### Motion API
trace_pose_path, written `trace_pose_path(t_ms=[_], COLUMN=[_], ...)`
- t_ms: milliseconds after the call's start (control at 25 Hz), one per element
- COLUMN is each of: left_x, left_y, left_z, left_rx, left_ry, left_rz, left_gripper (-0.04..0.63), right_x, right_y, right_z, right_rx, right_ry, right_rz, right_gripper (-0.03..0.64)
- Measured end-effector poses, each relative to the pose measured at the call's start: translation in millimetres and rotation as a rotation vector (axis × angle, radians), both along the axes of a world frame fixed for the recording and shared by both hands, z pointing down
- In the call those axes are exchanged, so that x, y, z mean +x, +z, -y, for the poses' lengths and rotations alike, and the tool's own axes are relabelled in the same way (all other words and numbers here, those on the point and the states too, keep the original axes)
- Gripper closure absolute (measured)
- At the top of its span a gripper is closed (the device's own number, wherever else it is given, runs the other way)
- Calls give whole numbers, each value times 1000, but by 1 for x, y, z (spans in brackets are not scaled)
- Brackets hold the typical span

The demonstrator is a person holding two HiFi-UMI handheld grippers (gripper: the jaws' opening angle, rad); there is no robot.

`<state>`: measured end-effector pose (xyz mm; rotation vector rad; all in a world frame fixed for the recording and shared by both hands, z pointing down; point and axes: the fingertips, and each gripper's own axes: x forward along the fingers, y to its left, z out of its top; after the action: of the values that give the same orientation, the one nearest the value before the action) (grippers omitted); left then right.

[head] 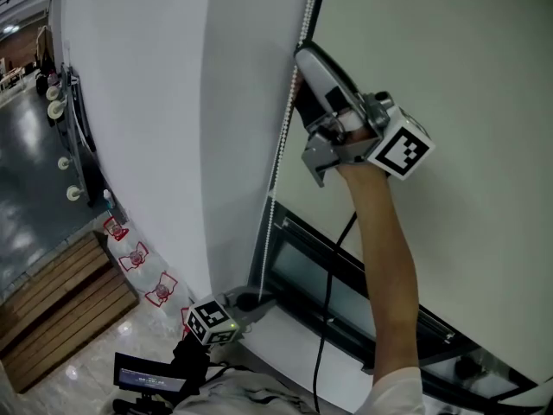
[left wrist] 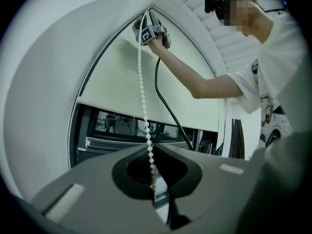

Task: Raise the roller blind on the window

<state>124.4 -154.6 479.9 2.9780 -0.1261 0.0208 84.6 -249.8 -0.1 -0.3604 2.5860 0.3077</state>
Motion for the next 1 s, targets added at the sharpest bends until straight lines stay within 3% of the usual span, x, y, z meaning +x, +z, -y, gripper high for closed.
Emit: trace_pose_path(t_ms=[400,520,840,1000], left_x=[0,-1,-2,-3], left_y=[1,1,4,5], left_z=[1,2,1,0], left_rx=[2,-2,-12,-16], left_ry=[0,-6,-10,-12], left_rz=[5,5,4,7], left_gripper=[597,597,597,597], right_x=[-5,3,26,28], right_y=[-13,-13,-9,-6], right_z=[10,13,16,6], right_rx=[-19,-38,-96,-78], right_ry=[18,28,-14,-11], right_rz=[21,86,238,255], right_gripper=[528,600,606,606])
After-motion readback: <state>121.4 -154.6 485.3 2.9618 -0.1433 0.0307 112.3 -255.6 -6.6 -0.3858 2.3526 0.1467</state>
